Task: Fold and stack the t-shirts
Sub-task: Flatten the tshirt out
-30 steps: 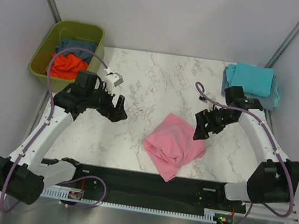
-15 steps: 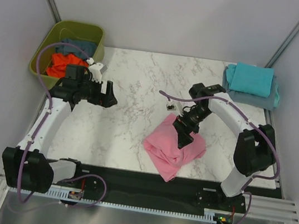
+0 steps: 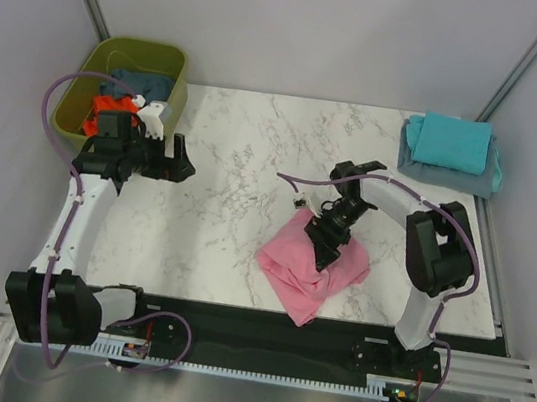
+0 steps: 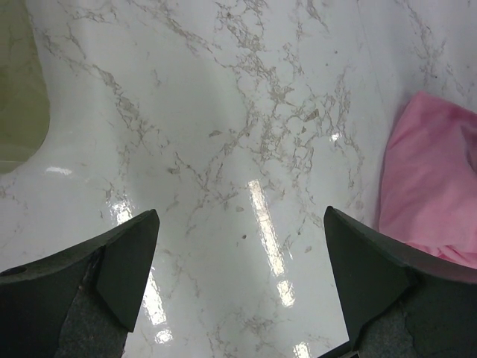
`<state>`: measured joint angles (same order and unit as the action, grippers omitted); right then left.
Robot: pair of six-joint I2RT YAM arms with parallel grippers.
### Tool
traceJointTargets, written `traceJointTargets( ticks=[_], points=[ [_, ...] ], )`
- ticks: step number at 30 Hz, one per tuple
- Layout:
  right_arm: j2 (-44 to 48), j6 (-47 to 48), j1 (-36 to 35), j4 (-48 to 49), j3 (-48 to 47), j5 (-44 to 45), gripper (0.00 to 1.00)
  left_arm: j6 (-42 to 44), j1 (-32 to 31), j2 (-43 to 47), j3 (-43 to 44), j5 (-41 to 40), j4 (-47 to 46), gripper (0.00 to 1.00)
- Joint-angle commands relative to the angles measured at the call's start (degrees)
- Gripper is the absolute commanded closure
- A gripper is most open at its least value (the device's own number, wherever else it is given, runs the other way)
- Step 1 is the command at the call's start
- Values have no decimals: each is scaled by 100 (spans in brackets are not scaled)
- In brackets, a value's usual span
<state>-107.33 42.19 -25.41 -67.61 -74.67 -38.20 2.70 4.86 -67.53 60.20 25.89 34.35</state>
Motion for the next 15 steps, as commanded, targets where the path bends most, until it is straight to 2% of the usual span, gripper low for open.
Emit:
traceJointTargets(
  ticks=[1, 3, 4, 5, 6, 9, 10, 15],
  points=[
    [-121, -1, -96, 336, -240, -285, 20, 20, 41, 135, 229, 47, -51, 1],
    [-262, -1, -148, 284, -380, -241, 39, -6, 85, 135, 220, 100, -86, 1],
    [-297, -18, -149, 240, -599, -206, 69, 2, 94, 135, 237, 127, -95, 1],
    [-332, -71, -149, 188, -749, -32, 94, 20, 94, 126, 263, 162, -60, 1],
    [-306, -158, -157, 187, -1072, 118, 100, 38, 94, 134, 272, 179, -34, 1],
    [79, -71, -149, 126, -1741, 661, 100, 29, 50, 187, 351, 162, 107, 1],
    [185, 51, -149, 126, -2248, 786, 100, 55, 6, 213, 360, 75, 151, 1],
    [353, 219, -131, 406, -3806, 1812, 100, 774, -845, 275, 308, -522, 458, 1]
  ],
)
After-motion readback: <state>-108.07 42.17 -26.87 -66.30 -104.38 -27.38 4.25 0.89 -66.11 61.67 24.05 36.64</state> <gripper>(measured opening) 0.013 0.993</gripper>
